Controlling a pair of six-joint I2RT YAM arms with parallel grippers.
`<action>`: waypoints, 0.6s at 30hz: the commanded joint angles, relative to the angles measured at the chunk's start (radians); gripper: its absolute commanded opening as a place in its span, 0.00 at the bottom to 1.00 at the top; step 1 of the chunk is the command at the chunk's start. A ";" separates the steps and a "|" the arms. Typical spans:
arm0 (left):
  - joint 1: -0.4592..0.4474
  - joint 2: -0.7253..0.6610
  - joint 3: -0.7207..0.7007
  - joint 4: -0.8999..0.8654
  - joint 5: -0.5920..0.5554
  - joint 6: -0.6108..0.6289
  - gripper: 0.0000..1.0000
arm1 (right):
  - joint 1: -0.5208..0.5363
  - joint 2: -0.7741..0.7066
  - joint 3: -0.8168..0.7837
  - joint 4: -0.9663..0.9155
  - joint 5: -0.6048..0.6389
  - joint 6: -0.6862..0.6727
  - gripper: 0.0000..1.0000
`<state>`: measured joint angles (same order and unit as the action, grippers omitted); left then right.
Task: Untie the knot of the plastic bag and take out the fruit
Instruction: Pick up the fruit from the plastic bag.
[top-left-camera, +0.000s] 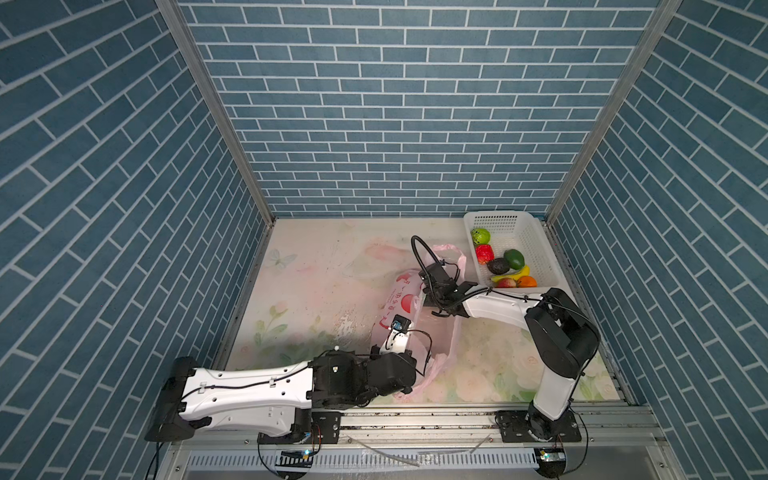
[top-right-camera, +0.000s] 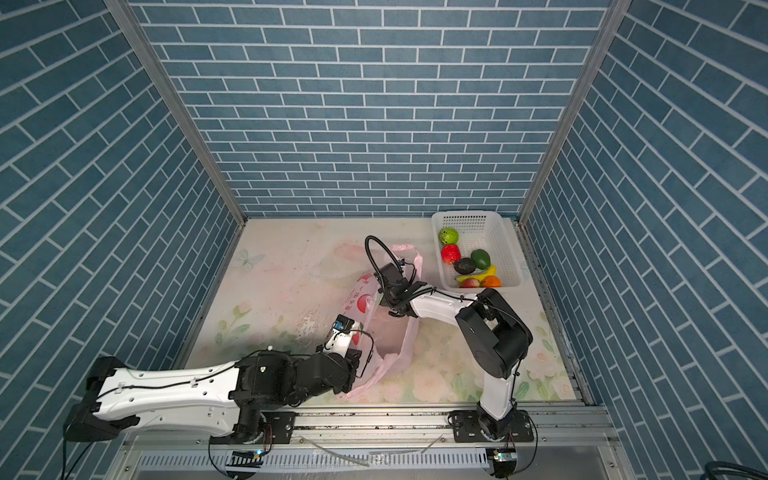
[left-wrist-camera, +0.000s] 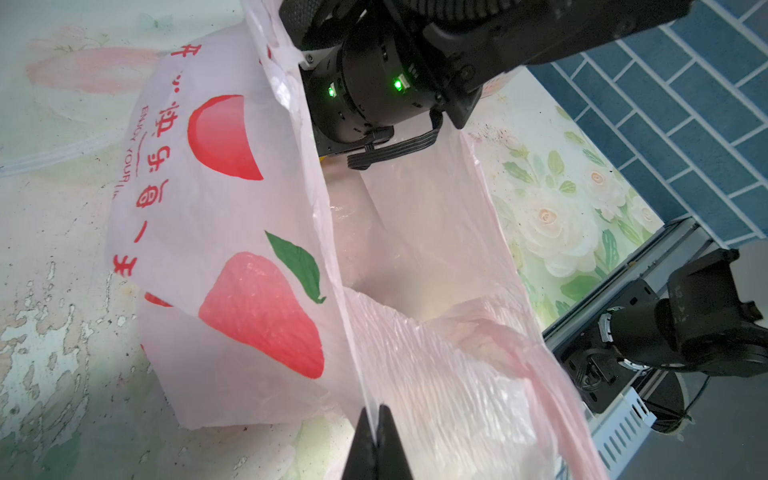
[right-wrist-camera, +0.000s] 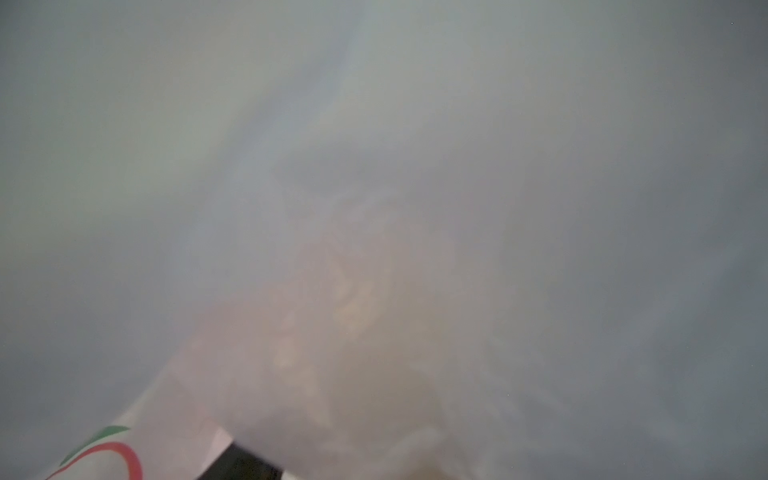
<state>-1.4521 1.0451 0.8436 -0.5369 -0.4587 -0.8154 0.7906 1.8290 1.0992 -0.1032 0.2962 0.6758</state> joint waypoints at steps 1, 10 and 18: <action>-0.011 0.006 0.012 0.006 0.013 0.008 0.00 | -0.010 0.034 -0.036 0.101 0.023 -0.015 0.74; -0.018 0.023 0.026 0.000 0.012 0.005 0.00 | -0.012 0.052 -0.044 0.117 0.052 -0.036 0.61; -0.022 0.009 0.027 -0.021 -0.029 -0.014 0.00 | -0.011 0.039 -0.048 0.120 0.029 -0.044 0.44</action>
<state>-1.4651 1.0660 0.8539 -0.5339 -0.4664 -0.8196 0.7895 1.8648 1.0798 0.0044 0.3176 0.6388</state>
